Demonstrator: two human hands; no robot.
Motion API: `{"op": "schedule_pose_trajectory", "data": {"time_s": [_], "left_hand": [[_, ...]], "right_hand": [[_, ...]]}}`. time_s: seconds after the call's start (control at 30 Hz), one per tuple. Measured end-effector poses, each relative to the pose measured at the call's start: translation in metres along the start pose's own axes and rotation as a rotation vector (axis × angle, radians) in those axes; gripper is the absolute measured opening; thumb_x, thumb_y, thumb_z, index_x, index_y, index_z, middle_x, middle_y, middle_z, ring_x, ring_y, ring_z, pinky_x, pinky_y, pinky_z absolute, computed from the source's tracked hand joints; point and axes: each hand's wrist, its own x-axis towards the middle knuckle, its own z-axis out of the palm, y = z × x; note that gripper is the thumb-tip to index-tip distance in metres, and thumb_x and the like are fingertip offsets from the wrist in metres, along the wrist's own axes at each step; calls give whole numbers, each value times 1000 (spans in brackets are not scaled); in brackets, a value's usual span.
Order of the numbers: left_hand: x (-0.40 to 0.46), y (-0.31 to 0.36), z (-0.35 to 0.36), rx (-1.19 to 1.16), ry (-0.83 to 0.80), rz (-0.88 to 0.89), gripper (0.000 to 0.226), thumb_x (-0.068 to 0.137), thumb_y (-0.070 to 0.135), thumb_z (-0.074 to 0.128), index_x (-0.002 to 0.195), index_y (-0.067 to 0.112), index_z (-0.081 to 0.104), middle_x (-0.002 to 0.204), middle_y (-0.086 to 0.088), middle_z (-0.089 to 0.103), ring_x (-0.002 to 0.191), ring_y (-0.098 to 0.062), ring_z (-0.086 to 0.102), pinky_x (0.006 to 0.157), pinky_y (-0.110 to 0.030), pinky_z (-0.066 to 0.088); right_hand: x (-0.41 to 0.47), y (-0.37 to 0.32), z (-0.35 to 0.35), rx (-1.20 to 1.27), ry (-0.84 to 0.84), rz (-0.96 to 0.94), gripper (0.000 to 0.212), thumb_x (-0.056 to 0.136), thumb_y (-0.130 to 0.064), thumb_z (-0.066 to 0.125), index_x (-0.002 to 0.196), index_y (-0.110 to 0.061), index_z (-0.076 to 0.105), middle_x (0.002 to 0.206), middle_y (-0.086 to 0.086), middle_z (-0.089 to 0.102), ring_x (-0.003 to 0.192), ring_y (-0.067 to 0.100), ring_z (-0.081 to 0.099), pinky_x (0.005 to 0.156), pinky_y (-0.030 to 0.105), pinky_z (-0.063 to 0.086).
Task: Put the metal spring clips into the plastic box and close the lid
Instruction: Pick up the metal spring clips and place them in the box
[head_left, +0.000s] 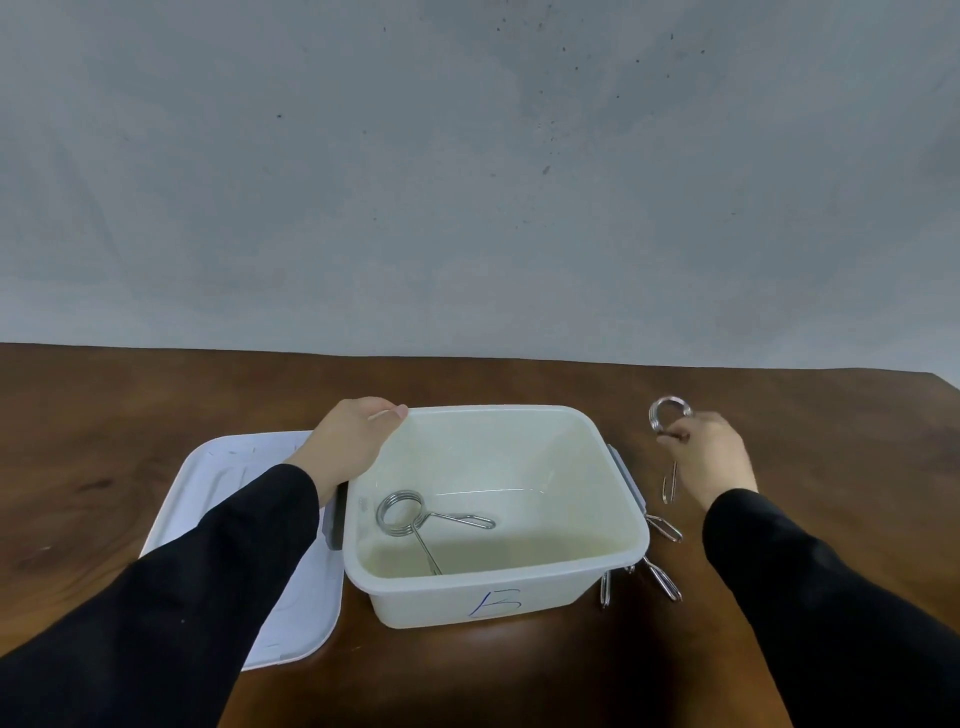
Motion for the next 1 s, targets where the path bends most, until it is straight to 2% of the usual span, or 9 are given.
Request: {"op": "schedule_pose_trajectory", "data": {"time_s": [0.07,0.13,0.27,0.33,0.43,0.6,0.7,0.8,1.0], "left_hand": [[-2,1,0,-10,1,-5,24,101,35,52,103,19,69,111,-3,67,102,-23,58,74,-20,42],[-4,3,0,-23,-5,-10,27,101,36,52,106,17,70,111,-3,68,104,-22,59,78,-25,45],[-6,4,0,14,4,-22,35,101,38,50,113,13,71,115,-9,70,111,-29,61,95,-41,47],[-7,3,0,2,5,-24,36,101,37,50,111,10,71,114,-12,70,106,-28,62,92,-39,48],[-8,1,-1,-38,-5,-25,38,101,36,50,111,5,71,113,-19,70,92,-23,58,80,-33,45],[-8,1,-2,-21,-10,4,38,102,34,49,104,2,69,100,-11,65,91,-21,54,85,-36,46],[-10,1,-3,-23,-13,7,34,102,34,48,107,7,68,103,-3,60,96,-19,52,88,-35,44],[-10,1,-3,-40,-16,0,37,102,35,48,116,7,68,114,-8,65,106,-22,56,90,-33,43],[-8,-2,-2,-46,0,-16,40,102,35,48,111,3,70,114,-16,69,111,-32,60,94,-40,48]], "right_hand": [[8,-25,-24,78,96,-80,15,90,-18,71,99,-7,75,115,14,62,95,30,62,82,33,46],[12,-64,-54,200,137,-168,18,90,-22,71,107,-14,69,111,7,62,96,26,62,79,32,44],[-12,-157,-108,408,-88,-348,52,86,-28,77,130,-32,50,106,-13,64,88,7,67,78,26,51],[-34,-192,-111,308,-274,-448,46,81,-34,80,122,-32,60,95,-11,68,82,4,67,76,25,50],[-65,-223,-77,72,-529,-551,31,79,-39,79,102,-22,69,87,-1,70,79,19,64,72,32,51],[-95,-237,14,-188,-692,-628,31,81,-34,76,79,-10,57,79,7,60,72,25,54,54,30,36],[-102,-242,43,-239,-688,-642,24,87,-30,71,96,-10,60,84,6,53,76,23,48,59,29,35],[-105,-248,59,-268,-648,-648,29,91,-24,65,113,-6,62,98,13,63,84,26,56,71,30,39],[-108,-248,84,-324,-649,-673,32,87,-25,71,113,-8,64,108,12,68,98,30,65,80,34,47]]}}
